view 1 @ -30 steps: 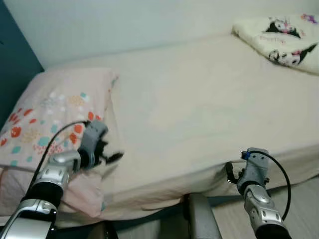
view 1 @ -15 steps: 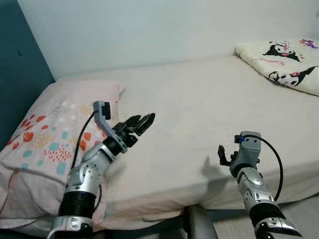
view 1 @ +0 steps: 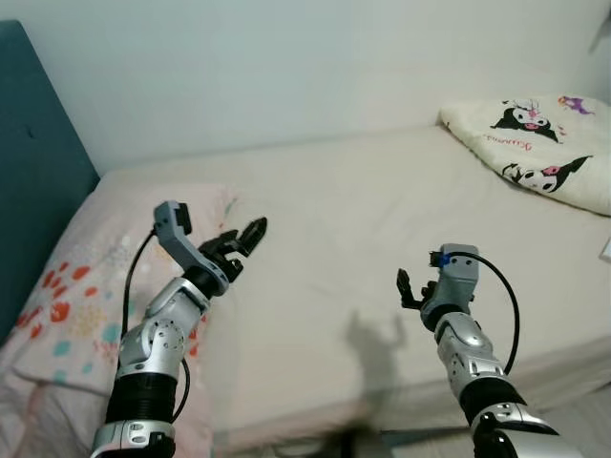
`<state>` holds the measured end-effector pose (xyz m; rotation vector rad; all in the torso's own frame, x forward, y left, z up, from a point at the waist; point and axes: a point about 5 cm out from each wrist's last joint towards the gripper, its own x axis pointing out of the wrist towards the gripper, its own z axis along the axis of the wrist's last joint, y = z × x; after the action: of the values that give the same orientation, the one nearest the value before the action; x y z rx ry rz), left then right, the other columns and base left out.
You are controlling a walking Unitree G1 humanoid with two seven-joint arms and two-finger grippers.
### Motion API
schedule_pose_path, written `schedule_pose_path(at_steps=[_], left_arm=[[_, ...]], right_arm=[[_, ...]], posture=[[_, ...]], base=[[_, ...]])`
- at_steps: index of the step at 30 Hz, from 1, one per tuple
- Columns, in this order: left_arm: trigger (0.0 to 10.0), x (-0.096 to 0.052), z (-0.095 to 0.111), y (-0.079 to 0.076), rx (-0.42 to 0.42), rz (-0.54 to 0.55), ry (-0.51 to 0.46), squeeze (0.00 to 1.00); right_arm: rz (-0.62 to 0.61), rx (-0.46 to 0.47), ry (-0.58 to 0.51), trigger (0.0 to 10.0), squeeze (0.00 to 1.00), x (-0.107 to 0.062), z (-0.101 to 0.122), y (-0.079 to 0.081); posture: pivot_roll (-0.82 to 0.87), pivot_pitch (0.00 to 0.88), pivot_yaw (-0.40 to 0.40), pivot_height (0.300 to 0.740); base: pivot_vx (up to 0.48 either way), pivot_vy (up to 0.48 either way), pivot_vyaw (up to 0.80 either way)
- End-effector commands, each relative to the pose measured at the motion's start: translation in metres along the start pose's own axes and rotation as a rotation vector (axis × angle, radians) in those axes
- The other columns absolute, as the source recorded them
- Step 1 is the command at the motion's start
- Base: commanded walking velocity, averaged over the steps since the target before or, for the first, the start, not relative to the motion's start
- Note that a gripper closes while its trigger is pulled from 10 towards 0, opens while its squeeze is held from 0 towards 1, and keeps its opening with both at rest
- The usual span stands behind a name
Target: Clean up the room
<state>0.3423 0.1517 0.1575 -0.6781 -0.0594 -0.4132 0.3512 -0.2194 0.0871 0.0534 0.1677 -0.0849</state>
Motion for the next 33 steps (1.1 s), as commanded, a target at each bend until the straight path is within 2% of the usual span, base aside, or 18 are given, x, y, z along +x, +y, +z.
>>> schedule_pose_path(at_steps=[1,3,4,8,12,14,15,16,17,18,21,24,25,26,27,29,30,33], left_arm=[[10.0,-0.006,-0.006,0.009,0.033,0.058,0.014,0.0],[10.0,-0.01,-0.013,0.013,0.068,0.089,0.028,0.0],[10.0,-0.016,-0.022,0.021,0.105,0.14,0.052,0.0],[10.0,-0.026,-0.031,0.035,0.12,0.222,0.082,0.0],[10.0,-0.057,-0.053,0.07,0.181,0.401,0.176,0.0],[10.0,-0.064,-0.057,0.077,0.199,0.432,0.198,0.0],[10.0,-0.087,-0.07,0.094,0.239,0.529,0.266,0.0],[10.0,-0.098,-0.077,0.102,0.25,0.584,0.303,0.0],[10.0,-0.098,-0.077,0.102,0.25,0.584,0.303,0.0],[10.0,-0.106,-0.081,0.107,0.257,0.62,0.326,0.0],[10.0,-0.134,-0.093,0.12,0.264,0.728,0.393,0.0],[10.0,-0.169,-0.107,0.132,0.329,0.845,0.508,0.0],[10.0,-0.169,-0.107,0.132,0.329,0.845,0.508,0.0],[10.0,-0.18,-0.111,0.135,0.345,0.879,0.547,0.0],[10.0,-0.18,-0.111,0.135,0.345,0.879,0.547,0.0],[10.0,-0.209,-0.124,0.137,0.354,0.947,0.636,0.0],[10.0,-0.209,-0.124,0.137,0.354,0.947,0.636,0.0],[10.0,-0.245,-0.14,0.137,0.322,1.043,0.744,0.0]], right_arm=[[0.018,-0.015,0.011,10.0,0.0,-0.001,-0.005,0.003],[0.027,-0.02,0.013,10.0,0.0,-0.001,-0.006,0.004],[0.041,-0.031,0.019,10.0,0.0,-0.002,-0.008,0.006],[0.045,-0.039,0.034,10.0,0.0,-0.003,-0.012,0.006],[0.047,-0.051,0.113,10.0,0.0,-0.01,-0.033,0.005],[0.046,-0.054,0.132,10.0,0.0,-0.012,-0.038,0.004],[0.039,-0.066,0.199,10.0,0.0,-0.02,-0.055,0.002],[0.036,-0.072,0.237,10.0,0.0,-0.025,-0.064,0.001],[0.036,-0.072,0.237,10.0,0.0,-0.025,-0.064,0.001],[0.034,-0.076,0.261,10.0,0.0,-0.028,-0.071,0.0],[0.014,-0.084,0.365,10.0,0.0,-0.045,-0.097,-0.006],[-0.013,-0.092,0.505,10.0,0.0,-0.07,-0.13,-0.012],[-0.013,-0.092,0.505,10.0,0.0,-0.07,-0.13,-0.012],[-0.024,-0.095,0.555,10.0,0.0,-0.081,-0.141,-0.015],[-0.024,-0.095,0.555,10.0,0.0,-0.081,-0.141,-0.015],[-0.064,-0.106,0.702,10.0,0.0,-0.112,-0.171,-0.023],[-0.064,-0.106,0.702,10.0,0.0,-0.112,-0.171,-0.023],[-0.069,-0.156,0.866,10.0,0.0,-0.152,-0.201,-0.029]], posture=[[-0.06,0.0,-0.013,0.668],[-0.06,0.0,-0.017,0.672],[-0.06,0.0,-0.02,0.682],[-0.06,0.0,-0.025,0.692],[-0.05,0.0,-0.034,0.711],[-0.05,0.0,-0.034,0.716],[-0.05,0.0,-0.035,0.726],[-0.05,0.0,-0.035,0.731],[-0.05,0.0,-0.035,0.731],[-0.05,0.0,-0.035,0.736],[-0.05,0.0,-0.036,0.74],[-0.05,0.0,-0.038,0.74],[-0.05,0.0,-0.038,0.74],[-0.05,0.0,-0.037,0.74],[-0.05,0.0,-0.037,0.74],[-0.05,0.0,-0.04,0.74],[-0.05,0.0,-0.04,0.74],[-0.05,0.0,-0.045,0.74]], base=[[0.0,0.0,0.0],[0.0,0.0,0.0],[0.0,0.0,0.0],[0.0,0.0,0.0],[0.0,0.0,0.0],[0.0,0.0,0.0],[0.0,0.0,0.0],[0.0,0.0,0.0],[0.0,0.0,0.0],[0.0,0.0,0.0],[0.0,0.0,0.0],[0.0,0.0,0.0],[0.0,0.0,0.0],[0.0,0.0,0.0],[0.0,0.0,0.0],[0.0,0.0,0.0],[0.0,0.0,0.0],[0.0,0.0,0.0]])
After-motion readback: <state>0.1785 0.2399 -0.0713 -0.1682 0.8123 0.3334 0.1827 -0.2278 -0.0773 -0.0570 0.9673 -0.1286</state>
